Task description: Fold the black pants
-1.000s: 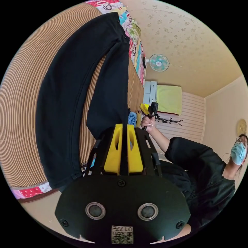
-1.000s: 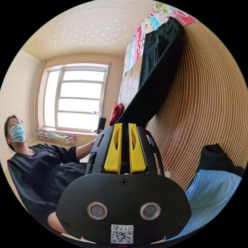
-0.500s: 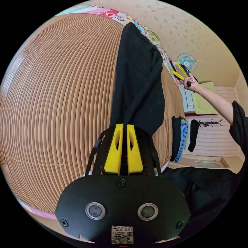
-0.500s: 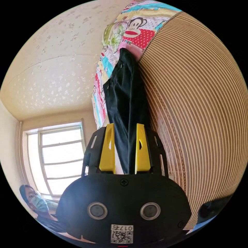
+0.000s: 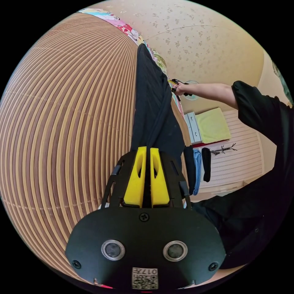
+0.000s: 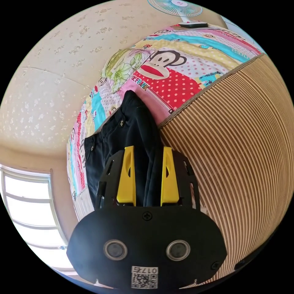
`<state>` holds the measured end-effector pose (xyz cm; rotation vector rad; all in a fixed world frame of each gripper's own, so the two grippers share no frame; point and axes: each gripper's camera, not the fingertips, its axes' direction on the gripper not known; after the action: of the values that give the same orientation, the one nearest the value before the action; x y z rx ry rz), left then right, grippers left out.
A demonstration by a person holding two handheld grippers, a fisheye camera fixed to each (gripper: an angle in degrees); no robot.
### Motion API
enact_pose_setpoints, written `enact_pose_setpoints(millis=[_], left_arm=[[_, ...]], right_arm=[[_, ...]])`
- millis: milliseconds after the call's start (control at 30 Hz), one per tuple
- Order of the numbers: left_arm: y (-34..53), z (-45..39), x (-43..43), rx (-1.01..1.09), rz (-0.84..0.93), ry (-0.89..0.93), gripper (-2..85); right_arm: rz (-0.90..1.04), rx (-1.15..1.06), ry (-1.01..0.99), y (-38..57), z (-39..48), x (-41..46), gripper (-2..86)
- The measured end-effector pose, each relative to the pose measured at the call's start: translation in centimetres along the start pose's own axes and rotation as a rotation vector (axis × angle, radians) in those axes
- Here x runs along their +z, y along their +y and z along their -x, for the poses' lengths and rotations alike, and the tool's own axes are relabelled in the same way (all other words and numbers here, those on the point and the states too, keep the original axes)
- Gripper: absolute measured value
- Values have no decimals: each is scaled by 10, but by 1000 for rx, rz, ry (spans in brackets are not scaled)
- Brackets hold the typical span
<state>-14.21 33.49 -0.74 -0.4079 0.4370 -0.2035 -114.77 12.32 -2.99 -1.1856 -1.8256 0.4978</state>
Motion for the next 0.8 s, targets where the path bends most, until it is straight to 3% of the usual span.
enact_pose_setpoints(millis=[333,433,533,700,800], left_arm=[[-31,-73,-31,-78,9,-132,17],[-42,-105,-44,-163,23,-4,19],[-45,-129,-56,-272,-5,270,17],[-22,-120,-83,-538,-241,668,19],[-16,-100,-95,-597,-235,527,24]], right_arm=[[16,-152,194,-3,49,38,51],[20,-376,432,8,123,54,46],[4,-575,653,35,200,93,46],[-76,-636,613,96,273,156,51],[-12,-668,486,124,275,206,60]])
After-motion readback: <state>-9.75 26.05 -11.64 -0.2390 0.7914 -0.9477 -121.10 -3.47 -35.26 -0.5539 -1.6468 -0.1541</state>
